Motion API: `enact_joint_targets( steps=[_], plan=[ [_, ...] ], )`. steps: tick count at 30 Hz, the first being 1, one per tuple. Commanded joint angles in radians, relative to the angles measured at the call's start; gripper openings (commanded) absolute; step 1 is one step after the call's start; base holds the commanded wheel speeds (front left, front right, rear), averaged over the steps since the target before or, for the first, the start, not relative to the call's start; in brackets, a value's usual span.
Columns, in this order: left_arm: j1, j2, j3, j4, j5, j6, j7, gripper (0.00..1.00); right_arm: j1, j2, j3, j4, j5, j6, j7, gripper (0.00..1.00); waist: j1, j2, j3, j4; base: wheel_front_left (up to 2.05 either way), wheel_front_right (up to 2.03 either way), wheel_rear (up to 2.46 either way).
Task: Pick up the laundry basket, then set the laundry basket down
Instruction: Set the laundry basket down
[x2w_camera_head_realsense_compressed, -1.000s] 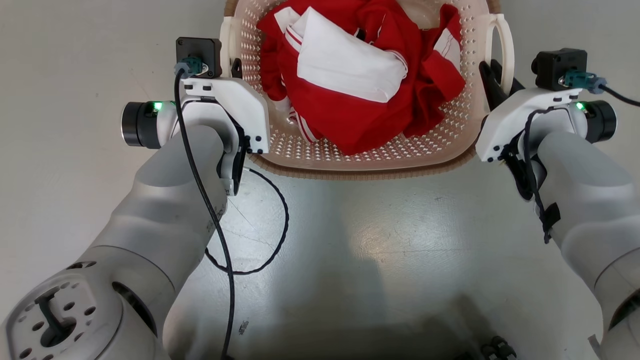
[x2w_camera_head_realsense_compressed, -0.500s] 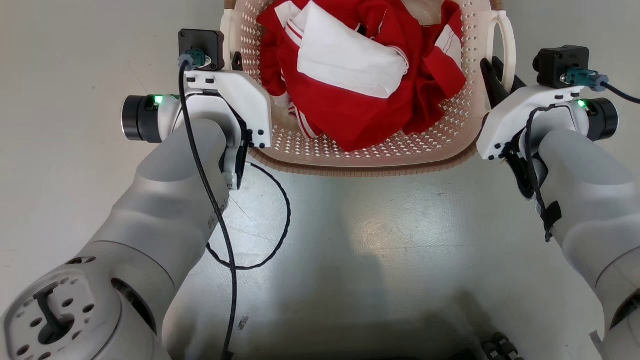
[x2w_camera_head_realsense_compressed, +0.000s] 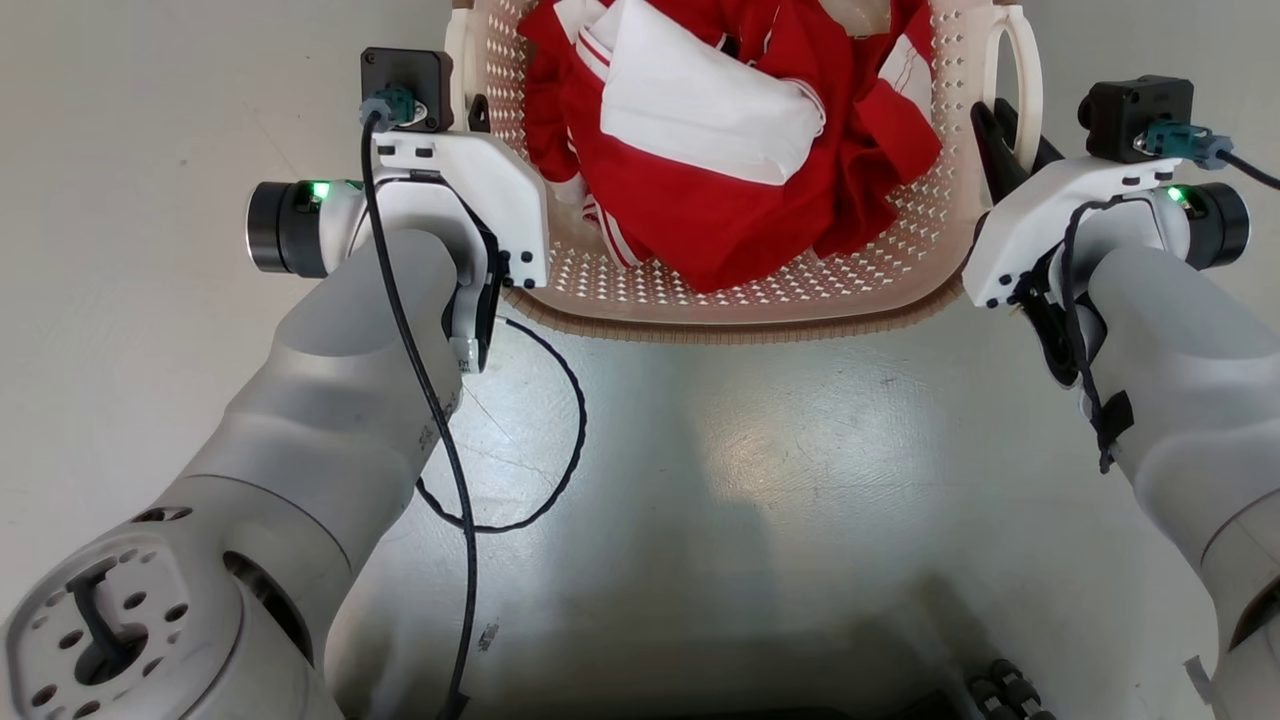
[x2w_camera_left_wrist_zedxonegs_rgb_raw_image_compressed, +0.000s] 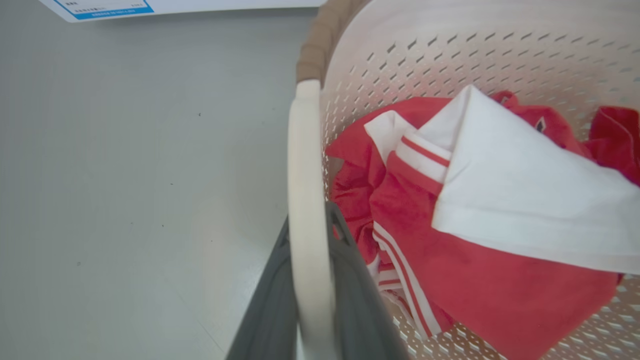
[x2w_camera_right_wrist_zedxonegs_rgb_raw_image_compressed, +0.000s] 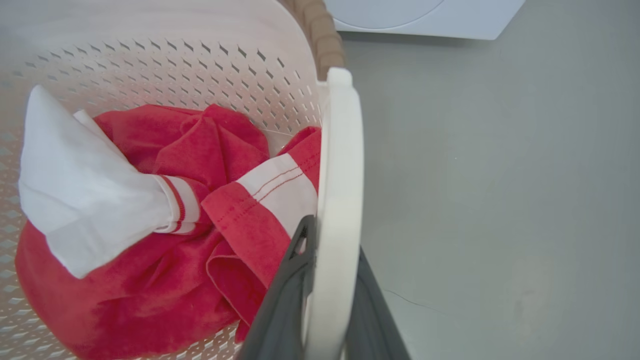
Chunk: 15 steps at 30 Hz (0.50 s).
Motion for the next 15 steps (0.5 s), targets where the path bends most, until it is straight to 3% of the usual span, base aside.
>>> enact_joint_targets(
  steps=[1, 15],
  plan=[
    [-0.03, 0.01, 0.005, -0.011, -0.009, 0.008, -0.01, 0.0, 0.044, 0.008, 0.014, -0.011, 0.003, 0.007, -0.014, 0.0, 0.0, 0.0, 0.001, 0.0, 0.0, 0.0, 0.0],
    [-0.035, 0.01, -0.003, -0.015, -0.021, 0.005, -0.001, 0.0, 0.043, 0.005, 0.01, -0.005, 0.004, 0.007, -0.014, 0.0, 0.0, 0.0, 0.008, 0.003, 0.0, 0.0, 0.0]
  ],
)
